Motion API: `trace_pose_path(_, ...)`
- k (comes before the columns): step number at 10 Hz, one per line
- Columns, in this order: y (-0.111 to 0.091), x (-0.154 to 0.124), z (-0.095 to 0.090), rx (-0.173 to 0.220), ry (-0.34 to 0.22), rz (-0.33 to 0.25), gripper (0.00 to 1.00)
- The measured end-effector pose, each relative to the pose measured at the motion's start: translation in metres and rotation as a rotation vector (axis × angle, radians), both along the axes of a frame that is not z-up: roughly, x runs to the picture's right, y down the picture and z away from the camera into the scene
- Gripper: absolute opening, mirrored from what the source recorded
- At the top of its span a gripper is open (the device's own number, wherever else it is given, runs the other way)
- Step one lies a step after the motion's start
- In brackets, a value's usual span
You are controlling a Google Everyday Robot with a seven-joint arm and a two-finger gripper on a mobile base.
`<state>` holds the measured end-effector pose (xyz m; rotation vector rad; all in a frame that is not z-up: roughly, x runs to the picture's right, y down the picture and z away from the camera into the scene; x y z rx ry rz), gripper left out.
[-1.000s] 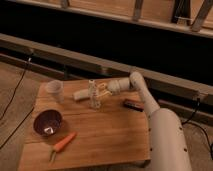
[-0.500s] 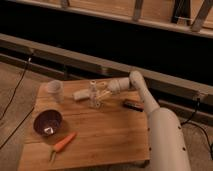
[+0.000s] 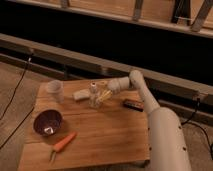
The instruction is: Stand the bottle upright
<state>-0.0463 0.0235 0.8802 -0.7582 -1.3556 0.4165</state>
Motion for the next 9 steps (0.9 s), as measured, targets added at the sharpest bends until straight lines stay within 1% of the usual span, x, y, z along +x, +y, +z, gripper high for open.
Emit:
trace_pose_path(4, -0.016, 0.011, -0.007, 0.024, 0.026, 0.015, 0.8)
trace_pose_path(7, -0.039, 0.027, -0.014, 0.071, 0.076, 0.035, 0.8)
trace_pose_path(8, -0.05, 0.039, -0.016, 0.103, 0.126, 0.036, 0.8)
trace_pose_path(9, -0.055, 0.046, -0.015, 0.117, 0.163, 0.031, 0.8)
